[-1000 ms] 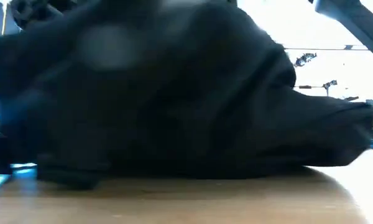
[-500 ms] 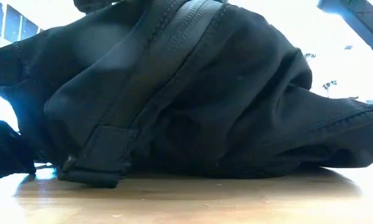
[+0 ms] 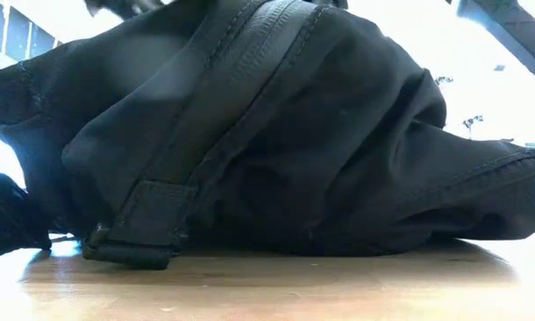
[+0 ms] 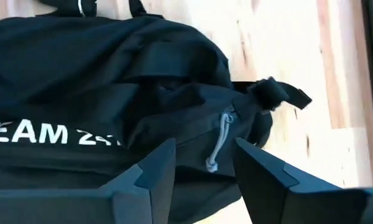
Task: Unpack backpack
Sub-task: Open the backpack
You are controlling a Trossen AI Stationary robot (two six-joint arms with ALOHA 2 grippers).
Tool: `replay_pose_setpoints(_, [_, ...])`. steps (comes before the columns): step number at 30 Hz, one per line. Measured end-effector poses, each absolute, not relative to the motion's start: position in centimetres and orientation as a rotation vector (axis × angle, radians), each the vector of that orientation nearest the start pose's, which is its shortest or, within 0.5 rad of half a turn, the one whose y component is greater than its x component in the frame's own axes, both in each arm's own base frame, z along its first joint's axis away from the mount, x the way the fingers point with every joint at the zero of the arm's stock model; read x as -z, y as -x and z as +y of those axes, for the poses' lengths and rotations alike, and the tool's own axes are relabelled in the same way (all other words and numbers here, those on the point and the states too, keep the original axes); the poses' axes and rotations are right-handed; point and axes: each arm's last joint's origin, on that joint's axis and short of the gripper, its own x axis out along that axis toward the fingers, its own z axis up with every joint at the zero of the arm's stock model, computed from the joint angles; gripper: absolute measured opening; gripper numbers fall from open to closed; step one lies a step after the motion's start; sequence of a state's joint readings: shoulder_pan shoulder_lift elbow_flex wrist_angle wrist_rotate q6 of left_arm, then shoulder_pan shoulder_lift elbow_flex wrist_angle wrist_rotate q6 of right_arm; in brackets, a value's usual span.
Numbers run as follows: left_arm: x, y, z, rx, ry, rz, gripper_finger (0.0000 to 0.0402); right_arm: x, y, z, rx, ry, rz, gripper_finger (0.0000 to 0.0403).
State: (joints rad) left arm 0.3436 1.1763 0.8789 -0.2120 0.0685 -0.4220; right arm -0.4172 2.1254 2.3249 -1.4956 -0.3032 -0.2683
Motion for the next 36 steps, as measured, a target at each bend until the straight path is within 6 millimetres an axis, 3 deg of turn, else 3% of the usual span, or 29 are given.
replay_pose_setpoints(4, [-27.0,-25.8,12.1,-0.332,0.520,0.461,0.0136,-34.4,-38.2,-15.3,-0.158,-0.269,1.183,0.0129])
replay_pose_setpoints(7, [-26.0,-27.5,14.4,-0.292,0.510,0.477,0.0162,-34.4,-38.7,-14.7,-0.147,-0.210,1.183,0.0122])
replay_pose_setpoints(16, [-23.1,-30.9,18.5,-0.292,0.455,0.572,0.0197,-34.6,-38.9,-14.2,-0.139,-0.187,1.172,0.0083])
replay_pose_setpoints(22, [-20.8,-31.7,20.1,-0.213,0.504,0.617,0.0197,-34.8,-38.9,-14.3,-0.055,-0.200,1.184,0.0067])
replay_pose_setpoints(26, [-19.7,-31.8,20.6,-0.183,0.433,0.650,0.0197,-34.7,-39.2,-13.8,0.072,-0.230,1.198,0.0064])
replay_pose_setpoints(36, [-20.3,-31.5,21.3,-0.108,0.312,0.597,0.0198,-34.8,-40.7,-9.8,0.134,-0.297,1.192,0.0064])
